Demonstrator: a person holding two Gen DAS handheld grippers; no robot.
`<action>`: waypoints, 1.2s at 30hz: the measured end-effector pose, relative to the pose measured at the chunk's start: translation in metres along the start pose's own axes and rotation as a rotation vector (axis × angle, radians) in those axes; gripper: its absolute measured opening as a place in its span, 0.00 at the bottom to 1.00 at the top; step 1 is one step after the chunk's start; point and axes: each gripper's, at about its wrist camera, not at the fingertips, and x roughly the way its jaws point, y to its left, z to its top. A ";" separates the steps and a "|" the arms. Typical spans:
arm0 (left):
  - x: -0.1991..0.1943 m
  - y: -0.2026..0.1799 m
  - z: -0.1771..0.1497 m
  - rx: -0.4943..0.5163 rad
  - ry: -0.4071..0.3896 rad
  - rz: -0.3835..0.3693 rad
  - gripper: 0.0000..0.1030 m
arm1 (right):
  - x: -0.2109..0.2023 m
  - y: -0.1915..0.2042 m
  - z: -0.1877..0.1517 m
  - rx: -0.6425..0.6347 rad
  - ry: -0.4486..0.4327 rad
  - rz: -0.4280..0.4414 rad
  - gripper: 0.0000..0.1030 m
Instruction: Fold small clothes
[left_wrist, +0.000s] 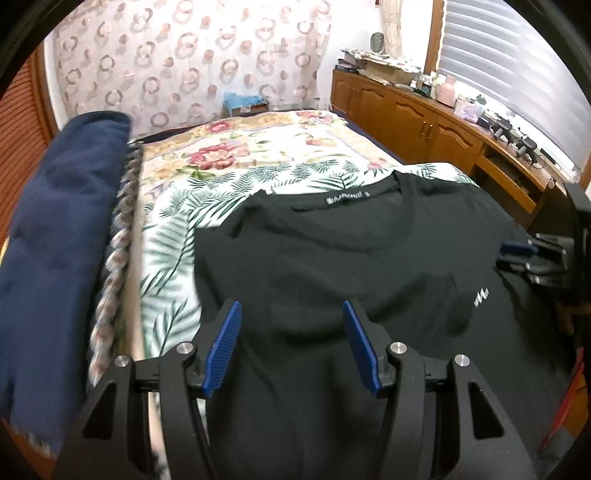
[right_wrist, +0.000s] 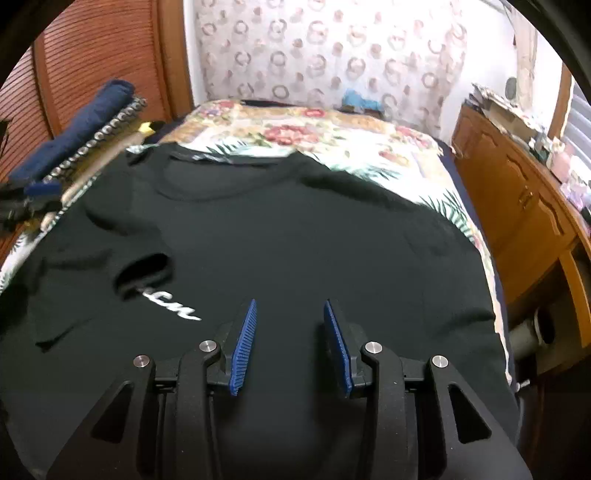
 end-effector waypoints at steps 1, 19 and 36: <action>0.007 0.001 0.006 -0.001 0.011 0.002 0.54 | 0.002 -0.002 -0.001 0.004 0.005 0.002 0.37; 0.051 0.023 0.018 -0.028 0.118 0.011 0.08 | 0.007 -0.008 -0.004 0.026 -0.015 0.043 0.39; -0.012 0.073 0.050 -0.053 -0.054 0.242 0.02 | 0.008 -0.012 -0.003 0.041 -0.019 0.066 0.39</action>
